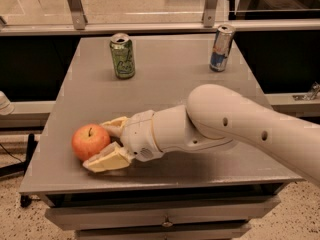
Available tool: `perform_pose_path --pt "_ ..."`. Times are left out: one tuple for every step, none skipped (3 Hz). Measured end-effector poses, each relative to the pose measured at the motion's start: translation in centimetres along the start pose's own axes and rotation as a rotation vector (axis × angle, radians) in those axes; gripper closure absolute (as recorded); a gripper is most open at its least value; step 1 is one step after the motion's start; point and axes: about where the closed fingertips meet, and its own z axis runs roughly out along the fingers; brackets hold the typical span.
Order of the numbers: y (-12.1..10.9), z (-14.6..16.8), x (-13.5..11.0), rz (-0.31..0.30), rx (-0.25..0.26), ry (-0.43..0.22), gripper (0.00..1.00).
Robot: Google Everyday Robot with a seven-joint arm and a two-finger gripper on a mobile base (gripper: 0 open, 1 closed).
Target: Move apple near green can
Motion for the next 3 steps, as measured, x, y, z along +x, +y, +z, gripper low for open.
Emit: perform_pose_path --pt "-0.9 -0.5 -0.6 0.018 0.013 -0.002 0.65" --pt "-2.2 -2.2 -1.0 0.03 0.048 0.002 0.87" --pt "-5.8 -6.3 0.7 0.055 0.141 0.04 1.0"
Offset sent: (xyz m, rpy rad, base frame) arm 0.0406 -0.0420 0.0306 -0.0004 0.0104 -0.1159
